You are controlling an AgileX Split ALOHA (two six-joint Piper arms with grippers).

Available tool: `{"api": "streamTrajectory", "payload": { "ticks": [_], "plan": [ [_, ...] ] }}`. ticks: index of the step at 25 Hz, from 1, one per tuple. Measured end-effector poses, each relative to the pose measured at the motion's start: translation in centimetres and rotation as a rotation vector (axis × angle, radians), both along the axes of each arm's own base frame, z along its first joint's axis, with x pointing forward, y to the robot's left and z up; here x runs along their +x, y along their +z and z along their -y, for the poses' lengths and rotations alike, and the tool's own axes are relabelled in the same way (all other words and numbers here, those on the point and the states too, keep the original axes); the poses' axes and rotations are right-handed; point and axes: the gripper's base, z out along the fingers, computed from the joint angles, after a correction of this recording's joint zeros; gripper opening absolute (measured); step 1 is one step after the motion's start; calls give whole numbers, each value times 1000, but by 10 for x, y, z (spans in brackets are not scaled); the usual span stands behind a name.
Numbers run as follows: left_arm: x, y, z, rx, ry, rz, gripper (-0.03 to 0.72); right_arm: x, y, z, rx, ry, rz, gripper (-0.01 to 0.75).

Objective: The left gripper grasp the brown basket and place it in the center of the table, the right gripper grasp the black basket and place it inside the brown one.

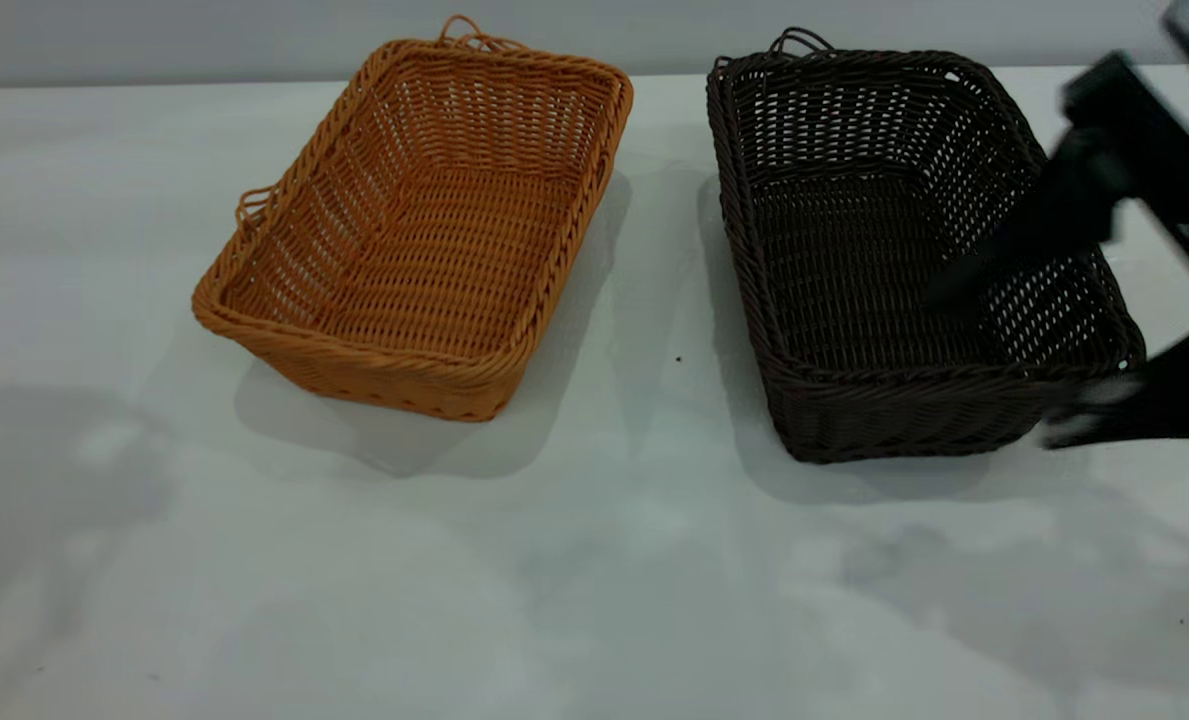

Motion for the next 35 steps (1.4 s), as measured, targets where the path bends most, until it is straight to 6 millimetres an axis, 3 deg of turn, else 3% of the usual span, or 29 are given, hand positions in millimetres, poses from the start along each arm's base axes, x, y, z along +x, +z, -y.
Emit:
{"api": "streamTrajectory", "payload": {
  "ticks": [4, 9, 13, 20, 24, 29, 35],
  "plan": [
    [8, -12, 3, -21, -23, -39, 564, 15, -26, -6, 143, -198, -114, 584],
    [11, -15, 4, -25, -44, -38, 564, 33, -49, -8, 177, -313, -226, 584],
    [11, -15, 4, -20, -51, -31, 564, 45, -61, -7, 91, -423, -276, 584],
    [20, -13, 4, -17, -52, -18, 564, 65, -68, -26, -102, -530, -244, 584],
    [37, -15, 5, -21, -59, -46, 564, 74, -80, -30, -158, -613, -267, 584],
    [66, -22, 7, -26, -74, -98, 564, 70, -101, -27, -215, -684, -330, 584],
    [106, -57, 9, -19, -92, -164, 564, 70, -107, -17, -297, -782, -329, 584]
  ]
}}
